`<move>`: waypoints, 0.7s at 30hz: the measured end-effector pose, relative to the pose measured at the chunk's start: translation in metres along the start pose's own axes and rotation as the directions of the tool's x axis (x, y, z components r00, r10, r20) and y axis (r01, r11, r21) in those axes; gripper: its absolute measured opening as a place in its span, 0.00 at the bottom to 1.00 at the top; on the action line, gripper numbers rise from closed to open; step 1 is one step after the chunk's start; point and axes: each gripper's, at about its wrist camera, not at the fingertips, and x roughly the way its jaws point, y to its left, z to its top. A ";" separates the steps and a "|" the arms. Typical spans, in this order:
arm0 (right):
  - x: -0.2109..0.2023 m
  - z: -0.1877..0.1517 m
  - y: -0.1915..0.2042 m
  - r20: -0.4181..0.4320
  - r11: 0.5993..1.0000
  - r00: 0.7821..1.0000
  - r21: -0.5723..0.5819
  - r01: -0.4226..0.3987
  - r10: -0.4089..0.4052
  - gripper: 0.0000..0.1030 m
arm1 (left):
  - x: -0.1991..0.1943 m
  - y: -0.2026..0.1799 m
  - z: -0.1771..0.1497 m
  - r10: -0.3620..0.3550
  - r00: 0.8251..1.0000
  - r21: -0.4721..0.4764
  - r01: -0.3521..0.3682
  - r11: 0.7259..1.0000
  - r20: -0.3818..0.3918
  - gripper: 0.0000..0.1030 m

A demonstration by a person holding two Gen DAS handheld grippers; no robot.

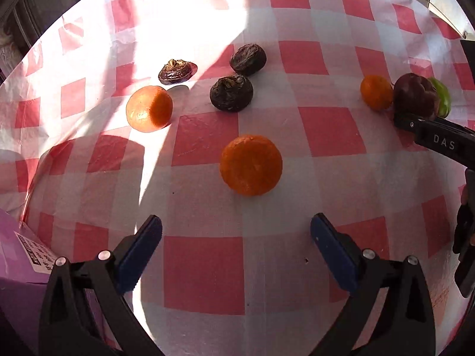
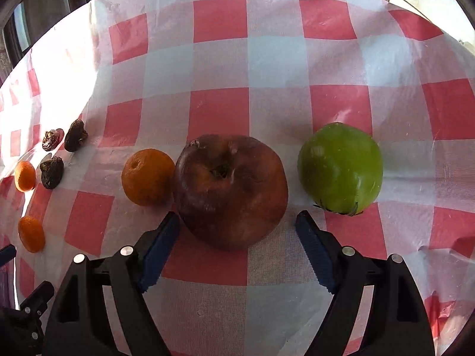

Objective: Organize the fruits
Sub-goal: 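Grasp the dark red apple with the right gripper while the left grasps an orange, then carry the apple and orange over the white box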

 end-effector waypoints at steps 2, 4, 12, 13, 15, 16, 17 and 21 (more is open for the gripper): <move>0.002 0.004 -0.001 0.008 1.000 1.000 -0.005 -0.004 0.004 0.76 | 0.005 0.001 0.007 -0.006 1.000 -0.012 0.007 1.000 0.014 0.98; 0.002 0.005 -0.002 0.018 1.000 1.000 -0.012 -0.008 0.008 0.77 | 0.010 0.003 0.014 -0.017 1.000 -0.034 0.018 0.999 0.023 0.99; 0.009 0.017 -0.005 0.030 1.000 0.999 -0.015 -0.012 0.013 0.72 | 0.018 0.010 0.031 -0.051 0.999 -0.070 0.052 0.996 0.013 0.91; 0.009 0.018 -0.003 0.037 1.000 0.999 -0.021 -0.010 0.011 0.70 | 0.015 0.009 0.032 -0.059 0.998 -0.049 0.060 0.997 0.021 0.87; 0.010 0.021 0.004 0.049 0.999 0.999 -0.046 -0.021 0.024 0.61 | 0.010 0.001 0.033 -0.082 0.996 -0.002 0.082 0.997 0.030 0.67; 0.010 0.020 0.011 0.052 0.998 0.999 -0.056 -0.011 0.014 0.61 | 0.007 -0.001 0.033 -0.093 0.995 0.018 0.092 0.996 0.035 0.61; 0.011 0.021 0.014 0.052 0.999 0.999 -0.048 -0.012 0.014 0.61 | 0.004 -0.004 0.032 -0.095 0.995 0.034 0.094 0.995 0.036 0.52; 0.007 0.019 0.020 0.044 0.999 0.999 -0.027 -0.019 0.020 0.61 | -0.005 -0.006 0.028 -0.115 0.993 0.043 0.114 0.993 0.023 0.37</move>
